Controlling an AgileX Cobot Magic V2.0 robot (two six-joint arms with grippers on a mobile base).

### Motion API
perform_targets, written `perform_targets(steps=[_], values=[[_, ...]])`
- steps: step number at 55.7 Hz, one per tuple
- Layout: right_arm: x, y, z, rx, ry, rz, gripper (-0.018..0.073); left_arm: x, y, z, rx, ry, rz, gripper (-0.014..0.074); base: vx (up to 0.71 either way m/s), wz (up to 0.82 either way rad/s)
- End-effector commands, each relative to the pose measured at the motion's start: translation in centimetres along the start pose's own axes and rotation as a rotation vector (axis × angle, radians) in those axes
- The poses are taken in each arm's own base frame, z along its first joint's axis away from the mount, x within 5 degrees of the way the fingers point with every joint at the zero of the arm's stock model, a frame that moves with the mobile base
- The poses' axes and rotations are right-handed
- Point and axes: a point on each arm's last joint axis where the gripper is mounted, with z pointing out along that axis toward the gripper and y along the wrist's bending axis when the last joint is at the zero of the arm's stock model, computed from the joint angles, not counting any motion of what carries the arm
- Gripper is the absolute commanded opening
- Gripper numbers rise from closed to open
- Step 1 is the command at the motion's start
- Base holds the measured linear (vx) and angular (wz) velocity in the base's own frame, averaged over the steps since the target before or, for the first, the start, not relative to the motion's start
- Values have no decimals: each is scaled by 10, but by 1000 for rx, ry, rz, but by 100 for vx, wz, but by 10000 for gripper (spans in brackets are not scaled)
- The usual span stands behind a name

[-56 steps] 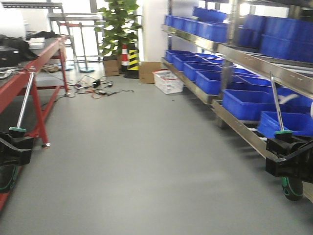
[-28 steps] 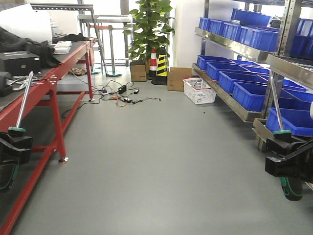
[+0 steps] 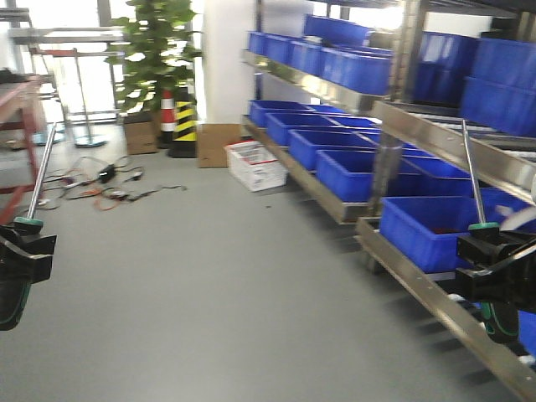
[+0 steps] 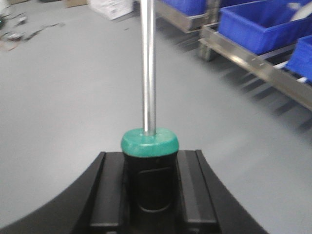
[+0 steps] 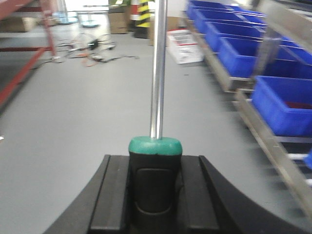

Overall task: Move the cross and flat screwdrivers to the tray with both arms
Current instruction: 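Hold both screwdrivers upright while the base drives to the tray shelf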

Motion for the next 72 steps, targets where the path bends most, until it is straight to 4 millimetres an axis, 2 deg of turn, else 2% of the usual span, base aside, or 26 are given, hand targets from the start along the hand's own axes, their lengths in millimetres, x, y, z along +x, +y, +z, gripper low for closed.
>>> perform_targets(steps=[1,72], values=[[-22,-1,-10,17,-144,-4,-8,-21,0,-14,-22,-139,-21,0,57,-59],[-22,-1,-10,17,-143,-3,-8,-21,0,-13,-23,-137,-21,0,47,-73]])
